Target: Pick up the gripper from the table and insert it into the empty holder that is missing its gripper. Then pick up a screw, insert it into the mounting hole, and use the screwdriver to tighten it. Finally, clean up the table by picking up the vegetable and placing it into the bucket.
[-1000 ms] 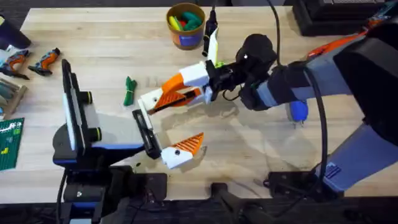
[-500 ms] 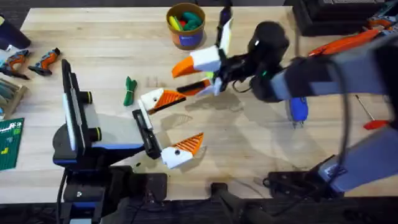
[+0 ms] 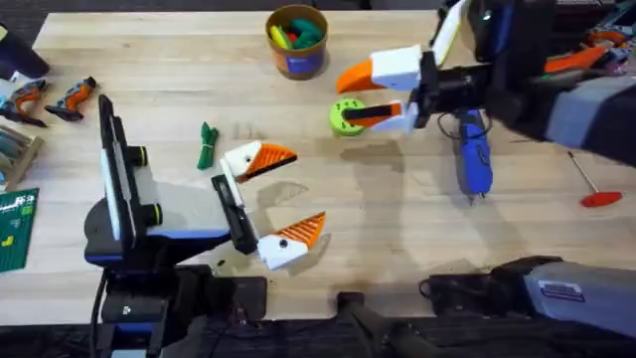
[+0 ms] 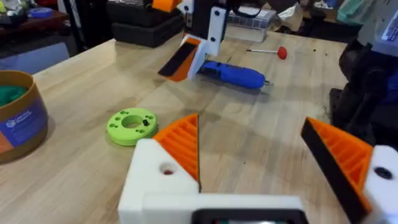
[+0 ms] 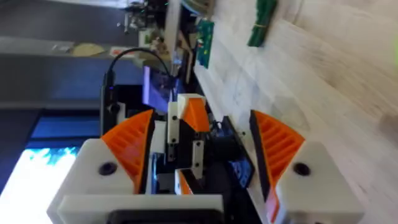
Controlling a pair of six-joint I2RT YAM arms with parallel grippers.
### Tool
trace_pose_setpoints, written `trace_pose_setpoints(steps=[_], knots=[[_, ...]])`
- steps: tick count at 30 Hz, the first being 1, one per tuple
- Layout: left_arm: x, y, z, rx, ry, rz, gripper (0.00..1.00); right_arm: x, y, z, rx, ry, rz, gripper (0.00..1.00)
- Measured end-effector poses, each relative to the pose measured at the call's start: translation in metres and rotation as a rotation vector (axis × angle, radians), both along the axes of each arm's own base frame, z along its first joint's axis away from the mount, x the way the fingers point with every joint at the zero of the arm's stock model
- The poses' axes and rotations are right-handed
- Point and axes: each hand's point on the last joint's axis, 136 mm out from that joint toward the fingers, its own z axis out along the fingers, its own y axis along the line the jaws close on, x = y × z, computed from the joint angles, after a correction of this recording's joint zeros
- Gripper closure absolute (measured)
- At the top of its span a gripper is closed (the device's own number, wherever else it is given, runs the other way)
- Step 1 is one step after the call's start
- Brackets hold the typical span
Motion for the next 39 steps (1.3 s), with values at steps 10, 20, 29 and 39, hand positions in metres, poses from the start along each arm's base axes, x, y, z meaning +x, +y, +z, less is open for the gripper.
trace_pose_setpoints(steps=[10, 20, 29, 39], knots=[[0.0, 0.0, 0.0, 0.0, 0.0, 0.0, 0.015, 0.005, -0.025, 0.007, -0.279, -0.031, -0.059, 0.184], [0.0, 0.0, 0.0, 0.0, 0.0, -0.002, 0.015, 0.016, -0.038, 0.024, -0.717, -0.192, -0.101, 0.192], [0.0, 0.0, 0.0, 0.0, 0.0, -0.002, 0.015, 0.022, -0.039, -0.001, -1.062, -0.179, -0.034, 0.194], [0.0, 0.0, 0.0, 0.0, 0.0, -0.002, 0.015, 0.028, -0.036, -0.024, -1.275, -0.232, 0.02, 0.197]])
